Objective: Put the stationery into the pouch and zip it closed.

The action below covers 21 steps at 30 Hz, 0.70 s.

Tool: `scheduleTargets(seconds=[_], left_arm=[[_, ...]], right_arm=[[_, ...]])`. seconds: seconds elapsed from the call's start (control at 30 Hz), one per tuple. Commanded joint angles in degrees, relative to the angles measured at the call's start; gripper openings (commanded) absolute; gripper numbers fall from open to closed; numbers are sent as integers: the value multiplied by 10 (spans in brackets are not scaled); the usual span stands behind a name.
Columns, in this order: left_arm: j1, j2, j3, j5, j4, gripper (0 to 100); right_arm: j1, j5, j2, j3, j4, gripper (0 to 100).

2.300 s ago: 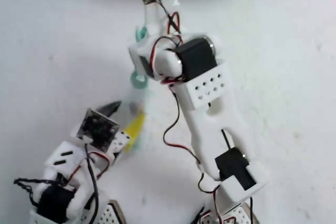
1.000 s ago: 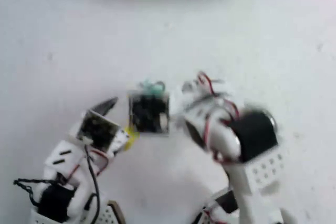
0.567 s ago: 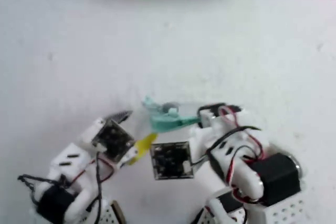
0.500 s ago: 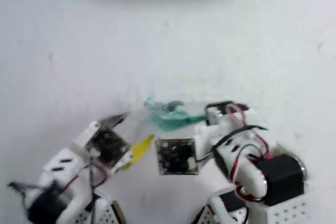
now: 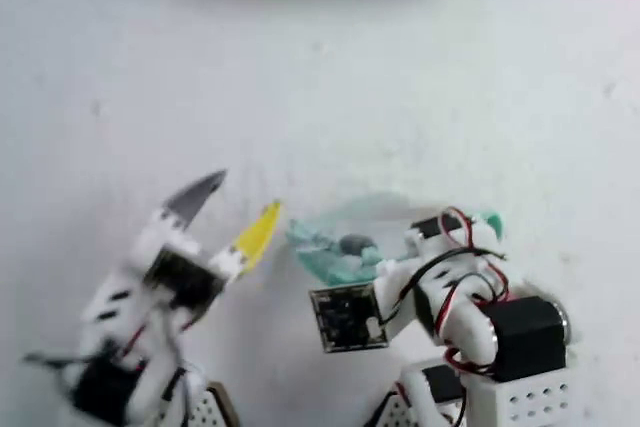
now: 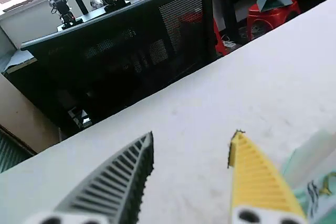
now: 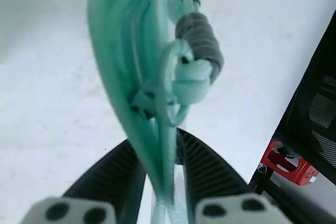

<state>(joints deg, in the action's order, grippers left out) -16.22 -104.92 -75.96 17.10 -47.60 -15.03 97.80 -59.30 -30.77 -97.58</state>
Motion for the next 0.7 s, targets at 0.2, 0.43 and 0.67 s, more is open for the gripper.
scheduleTargets(seconds=[0.2,0.43,0.67], left_arm=[[-97,4,-150,-64,193,226],[-208,3,-140,-64,88,227],[-247,2,-40,-64,-108,276]], right_arm=[[-101,-47,-7,1,-9,17],[-189,-108,-6,54,-8,17],[-177,-203,-5,43,79,17]])
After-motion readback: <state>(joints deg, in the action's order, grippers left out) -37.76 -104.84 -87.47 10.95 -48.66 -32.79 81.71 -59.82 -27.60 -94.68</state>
